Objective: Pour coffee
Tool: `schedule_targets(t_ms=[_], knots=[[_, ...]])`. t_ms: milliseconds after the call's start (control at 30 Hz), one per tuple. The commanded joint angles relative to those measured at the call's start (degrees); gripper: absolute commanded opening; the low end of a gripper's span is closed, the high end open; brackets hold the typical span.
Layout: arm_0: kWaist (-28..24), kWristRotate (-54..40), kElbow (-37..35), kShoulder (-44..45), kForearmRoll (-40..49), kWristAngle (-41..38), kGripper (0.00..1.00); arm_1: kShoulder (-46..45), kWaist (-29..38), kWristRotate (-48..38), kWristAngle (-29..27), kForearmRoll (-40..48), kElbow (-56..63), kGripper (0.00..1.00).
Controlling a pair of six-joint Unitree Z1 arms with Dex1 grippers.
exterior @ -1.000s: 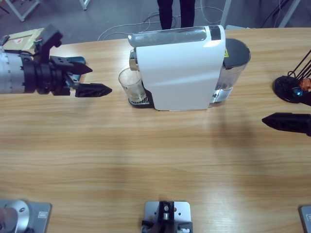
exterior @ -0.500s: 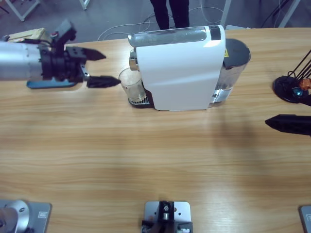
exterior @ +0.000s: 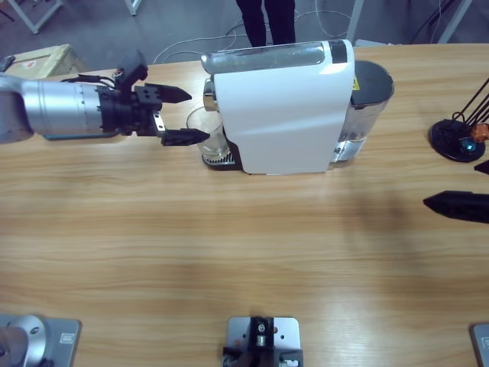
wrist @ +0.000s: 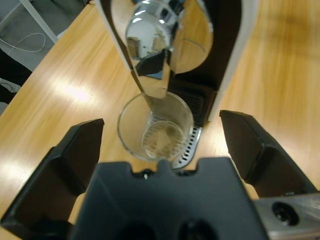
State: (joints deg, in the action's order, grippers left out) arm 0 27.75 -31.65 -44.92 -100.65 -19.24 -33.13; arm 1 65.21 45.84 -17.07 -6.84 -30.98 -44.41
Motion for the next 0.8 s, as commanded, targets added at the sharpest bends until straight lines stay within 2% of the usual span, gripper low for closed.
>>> schedule_targets(t_ms=[33,800], knots=[[-0.7,0.0,1.8,-5.7,-5.0,-1.1,0.996,0.6,0.4,-0.7,1.2,0.7,2.0,1.0],[-0.6,0.9,2.1,-10.3,-8.4,-1.6,0.993,2.4,0.4,-0.7,1.5,2.0,2.1,1.0]])
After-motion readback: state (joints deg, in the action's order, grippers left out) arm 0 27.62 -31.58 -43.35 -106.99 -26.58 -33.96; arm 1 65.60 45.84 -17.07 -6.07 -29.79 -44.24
